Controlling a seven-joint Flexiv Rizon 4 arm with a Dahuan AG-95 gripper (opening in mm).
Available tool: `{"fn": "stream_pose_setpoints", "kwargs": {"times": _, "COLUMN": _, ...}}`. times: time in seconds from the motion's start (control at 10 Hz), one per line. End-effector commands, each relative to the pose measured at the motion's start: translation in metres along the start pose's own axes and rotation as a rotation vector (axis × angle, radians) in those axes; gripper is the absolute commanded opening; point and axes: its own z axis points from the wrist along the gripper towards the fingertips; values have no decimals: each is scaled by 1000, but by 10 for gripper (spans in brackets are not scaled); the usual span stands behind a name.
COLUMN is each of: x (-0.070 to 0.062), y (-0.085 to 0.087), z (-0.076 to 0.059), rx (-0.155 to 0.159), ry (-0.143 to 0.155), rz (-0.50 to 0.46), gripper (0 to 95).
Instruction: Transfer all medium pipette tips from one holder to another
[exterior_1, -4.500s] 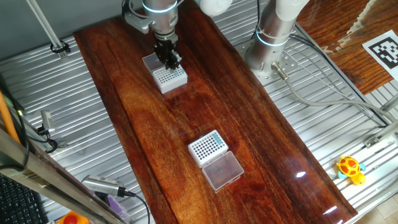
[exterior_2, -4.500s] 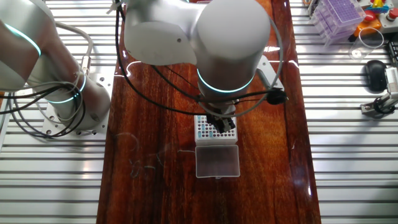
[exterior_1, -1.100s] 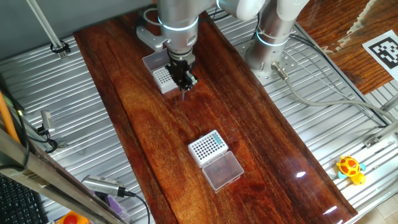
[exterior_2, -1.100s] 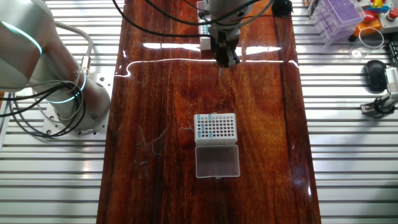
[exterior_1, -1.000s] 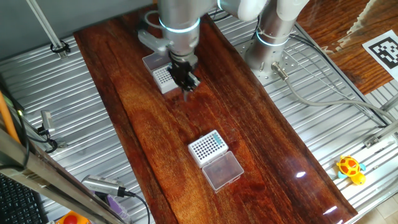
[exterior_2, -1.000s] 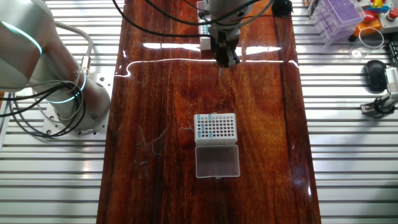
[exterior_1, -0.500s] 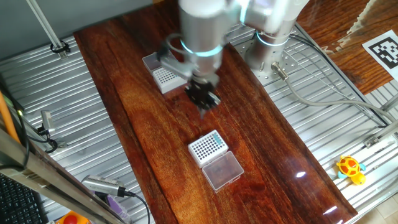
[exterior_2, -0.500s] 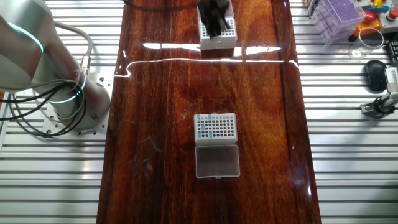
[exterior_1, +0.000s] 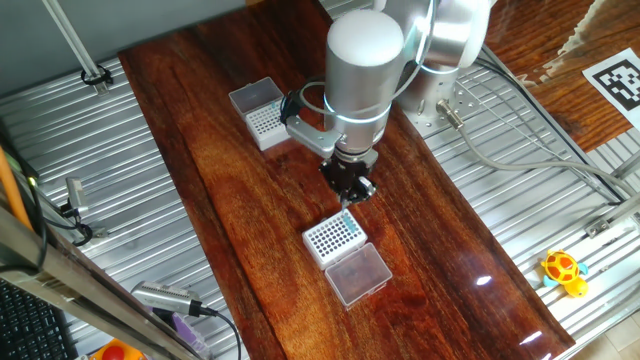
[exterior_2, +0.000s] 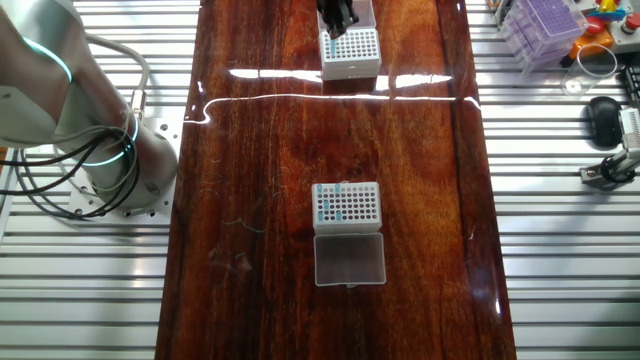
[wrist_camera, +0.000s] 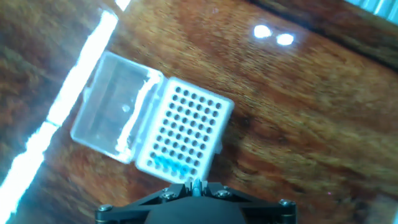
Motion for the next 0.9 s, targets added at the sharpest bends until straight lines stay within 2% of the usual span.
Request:
{"fn": "stream_pose_setpoints", "kwargs": {"times": 0.1, "x": 0, "y": 2, "z": 1, "rx": -2, "ry": 0, "rz": 73, "gripper": 0}}
{"fn": "stream_pose_setpoints", "kwargs": {"times": 0.9, "x": -1, "y": 0, "z": 11, "rx": 4, "ry": -11, "rz": 77, "gripper": 0}}
